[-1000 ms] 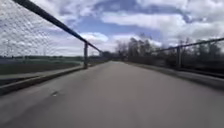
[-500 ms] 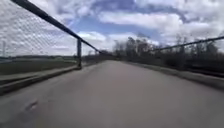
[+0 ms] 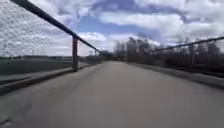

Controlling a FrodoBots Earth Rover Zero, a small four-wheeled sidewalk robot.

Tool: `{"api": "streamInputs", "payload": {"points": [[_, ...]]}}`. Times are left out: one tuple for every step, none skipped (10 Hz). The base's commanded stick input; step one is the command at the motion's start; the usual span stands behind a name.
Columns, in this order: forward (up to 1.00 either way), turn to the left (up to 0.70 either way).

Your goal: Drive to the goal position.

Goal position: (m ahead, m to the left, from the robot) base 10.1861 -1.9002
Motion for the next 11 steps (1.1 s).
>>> {"api": "streamInputs", "payload": {"points": [[0.94, -0.13], [0.95, -0.13], [0.95, -0.07], [0.95, 0.00], [0.95, 0.00], [0.94, 0.00], [0.94, 0.00], [0.94, 0.00], [0.95, 0.00], [0.95, 0.00], [0.94, 0.00]]}}
